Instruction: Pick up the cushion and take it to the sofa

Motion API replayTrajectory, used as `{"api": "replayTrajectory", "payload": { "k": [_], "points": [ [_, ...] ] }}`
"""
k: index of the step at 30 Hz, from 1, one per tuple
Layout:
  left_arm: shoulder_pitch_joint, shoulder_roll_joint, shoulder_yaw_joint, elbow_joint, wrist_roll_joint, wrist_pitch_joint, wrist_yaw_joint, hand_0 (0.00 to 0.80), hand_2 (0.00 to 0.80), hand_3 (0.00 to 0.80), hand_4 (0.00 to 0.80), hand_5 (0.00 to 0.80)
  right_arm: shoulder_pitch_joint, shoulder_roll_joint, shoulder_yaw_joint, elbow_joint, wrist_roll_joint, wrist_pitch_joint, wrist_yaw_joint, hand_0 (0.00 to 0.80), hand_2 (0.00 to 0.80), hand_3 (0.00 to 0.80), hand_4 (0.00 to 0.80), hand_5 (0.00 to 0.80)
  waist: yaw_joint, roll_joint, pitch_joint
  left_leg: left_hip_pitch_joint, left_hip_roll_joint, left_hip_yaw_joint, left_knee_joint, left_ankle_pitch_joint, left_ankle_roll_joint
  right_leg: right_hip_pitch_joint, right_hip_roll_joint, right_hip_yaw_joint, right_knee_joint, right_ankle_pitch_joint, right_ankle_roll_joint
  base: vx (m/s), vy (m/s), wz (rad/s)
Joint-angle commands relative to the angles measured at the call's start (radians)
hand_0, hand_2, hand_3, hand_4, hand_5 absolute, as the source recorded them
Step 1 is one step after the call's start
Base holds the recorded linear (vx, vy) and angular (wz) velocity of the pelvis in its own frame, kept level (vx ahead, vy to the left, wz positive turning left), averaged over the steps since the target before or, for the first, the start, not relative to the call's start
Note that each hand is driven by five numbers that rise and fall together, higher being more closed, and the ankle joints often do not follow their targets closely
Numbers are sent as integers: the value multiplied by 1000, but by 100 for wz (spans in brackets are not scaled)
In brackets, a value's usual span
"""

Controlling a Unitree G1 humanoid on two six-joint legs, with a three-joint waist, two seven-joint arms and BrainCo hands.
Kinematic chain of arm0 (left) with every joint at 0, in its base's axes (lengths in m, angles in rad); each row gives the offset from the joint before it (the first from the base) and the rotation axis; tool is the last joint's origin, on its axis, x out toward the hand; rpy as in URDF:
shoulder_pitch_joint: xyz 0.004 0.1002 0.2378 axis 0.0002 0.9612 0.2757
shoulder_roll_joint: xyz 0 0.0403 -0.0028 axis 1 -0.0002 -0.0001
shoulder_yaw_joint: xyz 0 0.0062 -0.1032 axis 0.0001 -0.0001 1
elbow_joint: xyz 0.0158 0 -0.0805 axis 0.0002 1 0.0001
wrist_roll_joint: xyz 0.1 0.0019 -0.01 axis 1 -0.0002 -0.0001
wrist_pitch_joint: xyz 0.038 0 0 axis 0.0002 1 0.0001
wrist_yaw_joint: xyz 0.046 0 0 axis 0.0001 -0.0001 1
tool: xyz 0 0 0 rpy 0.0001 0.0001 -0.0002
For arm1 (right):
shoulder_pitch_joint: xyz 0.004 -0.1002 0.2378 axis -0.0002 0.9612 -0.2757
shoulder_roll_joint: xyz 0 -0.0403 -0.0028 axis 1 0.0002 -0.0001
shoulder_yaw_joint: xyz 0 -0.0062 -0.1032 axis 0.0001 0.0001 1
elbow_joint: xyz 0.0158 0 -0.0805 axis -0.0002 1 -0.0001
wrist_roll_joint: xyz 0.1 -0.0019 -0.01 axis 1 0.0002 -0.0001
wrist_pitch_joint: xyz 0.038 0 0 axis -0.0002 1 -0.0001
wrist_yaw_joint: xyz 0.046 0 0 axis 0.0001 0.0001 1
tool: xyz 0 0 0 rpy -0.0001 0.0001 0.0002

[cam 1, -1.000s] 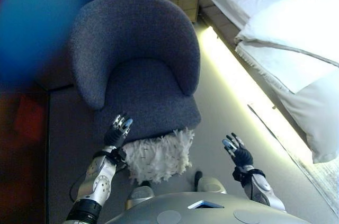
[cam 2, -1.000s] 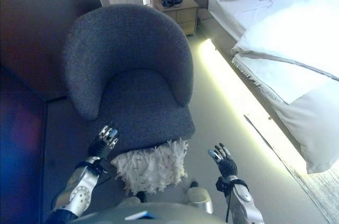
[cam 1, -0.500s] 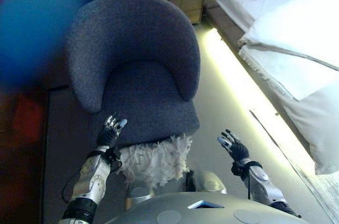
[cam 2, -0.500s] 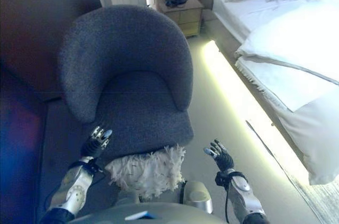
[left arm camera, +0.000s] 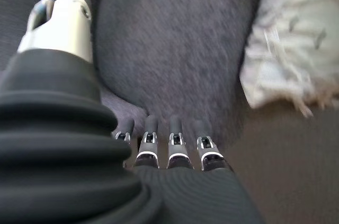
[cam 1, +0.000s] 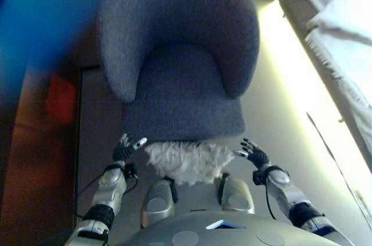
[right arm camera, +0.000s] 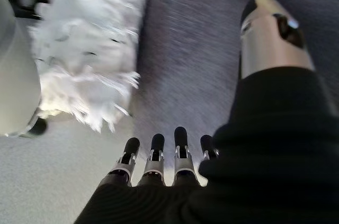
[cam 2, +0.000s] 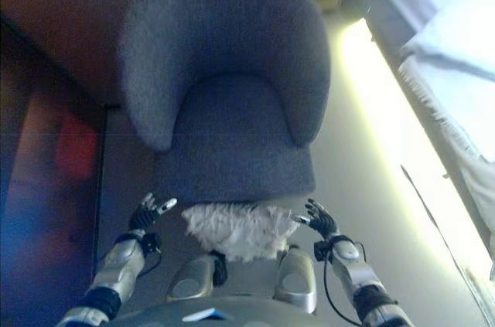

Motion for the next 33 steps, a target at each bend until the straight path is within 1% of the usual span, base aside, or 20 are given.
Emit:
{"api": "replayTrajectory", "payload": {
  "k": [1,4,6,8,12,16,19,23,26,28,30,31,33],
  "points": [
    [-99,-4,-34,6,-28,-68,82,0,0,0,0,0,-152,4,30,-1,41,-29,-74,0,0,0,0,0,13,1,71,-131,70,-59,165,-106,-30,-70,-36,22,-29,80,17,-240,71,-3],
    [-162,-6,-49,26,-46,-60,89,0,0,0,0,0,-242,-6,38,27,59,4,-83,0,0,0,0,0,18,13,102,-230,72,-73,232,-127,-29,-171,-33,36,45,66,11,-150,61,-7],
    [-216,-3,-64,39,-57,-63,91,0,0,0,0,0,-330,-19,38,77,80,26,-83,0,0,0,0,0,21,29,136,-322,71,-89,278,-133,-26,-273,-41,44,113,58,3,-217,64,-2],
    [-248,0,-74,41,-54,-49,98,0,0,0,0,0,-375,-35,35,110,90,39,-83,0,0,0,0,0,22,39,155,-382,70,-99,306,-132,-25,-339,-43,52,158,53,0,-158,49,9],
    [-296,9,-89,57,-56,-45,91,0,0,0,0,0,-449,-79,11,190,141,34,-60,0,0,0,0,0,22,62,192,-500,75,-116,372,-136,-21,-470,-43,75,254,33,-5,-116,38,11],
    [-333,41,-93,61,-39,-32,81,0,0,0,0,0,-498,-127,-17,233,148,34,-61,0,0,0,0,0,15,78,210,-614,80,-119,474,-163,-10,-592,-41,94,364,8,-19,-78,10,4],
    [-345,79,-86,70,-23,-15,94,0,0,0,0,0,-507,-165,-31,234,156,34,-77,0,0,0,0,0,9,82,211,-694,82,-122,568,-197,-1,-676,-41,106,449,-13,-29,-36,8,6],
    [-331,126,-67,81,-24,-25,89,0,0,0,0,0,-478,-214,-60,218,165,27,-76,0,0,0,0,0,4,77,212,-776,84,-126,665,-240,10,-766,-43,115,532,-36,-35,-6,4,9],
    [-318,159,-32,82,-78,-35,92,0,0,0,0,0,-445,-252,-86,214,160,9,-48,0,0,0,0,0,1,70,212,-823,88,-130,719,-263,15,-813,-45,121,568,-49,-40,4,-3,1],
    [-304,175,3,89,-117,-37,81,0,0,0,0,0,-418,-269,-101,221,118,-15,-32,0,0,0,0,0,1,67,212,-847,90,-133,748,-278,17,-835,-47,123,586,-58,-42,0,0,0],
    [-294,192,25,98,-117,-38,69,0,0,0,0,0,-401,-285,-98,221,-1,-36,-41,0,0,0,0,0,1,64,212,-865,90,-135,763,-285,18,-851,-51,122,594,-62,-41,0,0,0],
    [-287,203,31,107,-97,-38,66,0,0,0,0,0,-395,-301,-78,211,-89,-42,-65,0,0,0,0,0,2,62,212,-874,90,-136,770,-287,19,-860,-53,122,598,-61,-41,0,0,0],
    [-276,218,30,109,-87,-34,68,0,0,0,0,0,-389,-331,-36,164,-187,-33,-116,0,0,0,0,0,1,58,212,-887,92,-136,785,-288,21,-874,-54,123,607,-60,-43,15,-4,0]
  ]
}}
